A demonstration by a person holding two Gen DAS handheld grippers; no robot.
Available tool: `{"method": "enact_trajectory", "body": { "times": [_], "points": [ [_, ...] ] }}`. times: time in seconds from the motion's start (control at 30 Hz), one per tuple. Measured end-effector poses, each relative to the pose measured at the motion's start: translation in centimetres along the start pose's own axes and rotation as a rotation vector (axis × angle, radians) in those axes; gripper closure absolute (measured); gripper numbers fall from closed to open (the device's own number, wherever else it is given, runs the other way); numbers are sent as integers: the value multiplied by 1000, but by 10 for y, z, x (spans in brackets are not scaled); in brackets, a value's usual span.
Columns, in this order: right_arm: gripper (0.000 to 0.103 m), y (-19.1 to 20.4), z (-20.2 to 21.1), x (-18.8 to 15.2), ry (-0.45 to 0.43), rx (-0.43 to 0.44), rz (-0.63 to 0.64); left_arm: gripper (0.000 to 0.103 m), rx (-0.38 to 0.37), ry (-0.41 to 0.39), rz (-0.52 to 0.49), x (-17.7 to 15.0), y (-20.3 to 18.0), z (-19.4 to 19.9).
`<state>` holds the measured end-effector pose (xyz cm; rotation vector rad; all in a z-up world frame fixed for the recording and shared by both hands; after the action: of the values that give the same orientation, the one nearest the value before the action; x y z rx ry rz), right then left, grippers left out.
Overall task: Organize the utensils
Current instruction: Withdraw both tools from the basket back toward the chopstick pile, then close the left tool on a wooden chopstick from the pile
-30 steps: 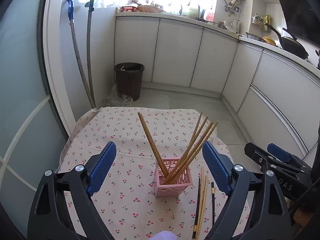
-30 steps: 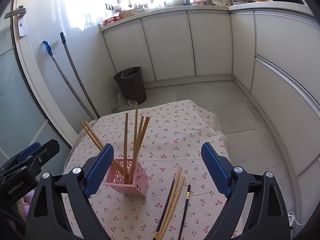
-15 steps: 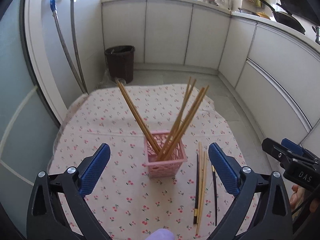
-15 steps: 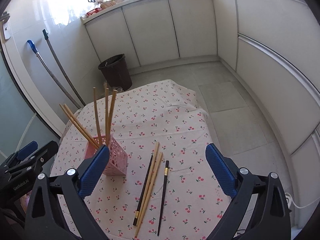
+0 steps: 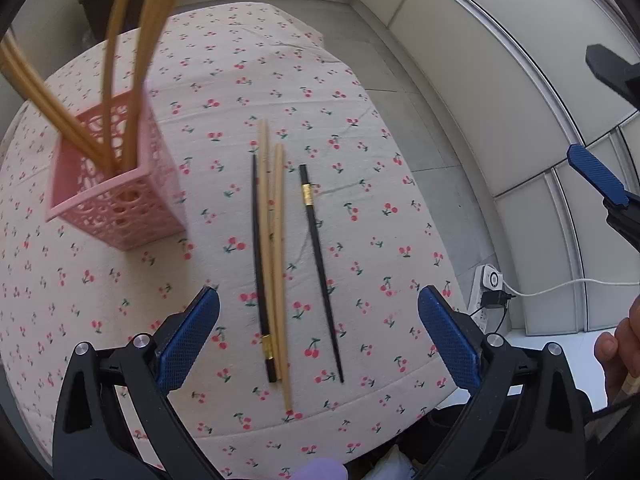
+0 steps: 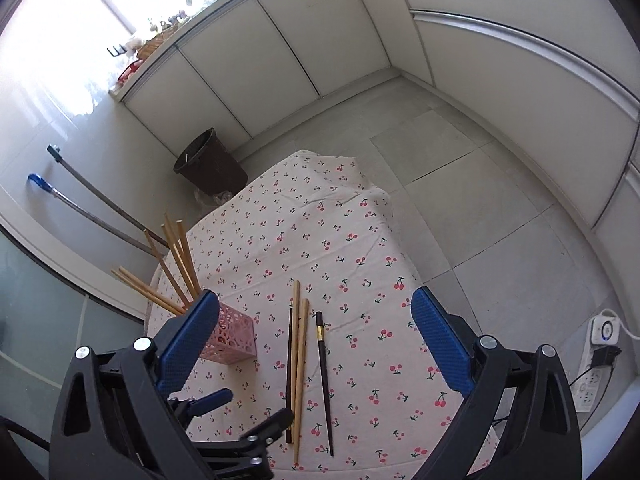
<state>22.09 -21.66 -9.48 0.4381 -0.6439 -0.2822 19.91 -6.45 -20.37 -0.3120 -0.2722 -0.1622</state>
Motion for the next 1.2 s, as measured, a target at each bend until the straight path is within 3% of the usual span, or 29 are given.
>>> {"method": "enact_trajectory", "body": {
  "times": [0.1,0.23,0.33,0.47,0.53,0.73,0.87,0.97,1.2],
  "points": [
    [9,-13,2,7,8,31,-81,9,13,-4,-49,17,-18,-13],
    [9,-29,-3,10,37,57,-166,22,78,-16,-136,50,-32,-33],
    [9,-33,-11,7,86,89,-212,33,136,-14,-129,77,-25,-50],
    [9,-33,-20,2,137,137,-256,40,266,-20,-122,103,-5,-68],
    [9,-31,-22,0,154,156,-259,44,297,-23,-100,111,5,-76],
    [9,-27,-24,-2,173,182,-261,65,339,0,-14,118,32,-99],
    [9,-26,-26,-3,184,179,-251,74,323,-16,74,121,49,-103],
    [9,-26,-27,-4,192,176,-247,95,309,-38,87,122,53,-100],
    [9,-31,-35,-6,211,150,-242,96,261,-111,30,101,39,-73]
  ]
}}
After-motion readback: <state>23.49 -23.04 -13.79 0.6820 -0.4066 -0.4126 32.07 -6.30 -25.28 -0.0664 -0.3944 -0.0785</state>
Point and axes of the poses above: each gripper's, at about its wrist camera, not at the fingertips, and z roughly against the way its jaws point, y to its left, x to its top, the point moved 8 cm from there along -z, roughly the way its jaws point, and after that the axes turned 2 degrees about -x, right-handed, at the moved point
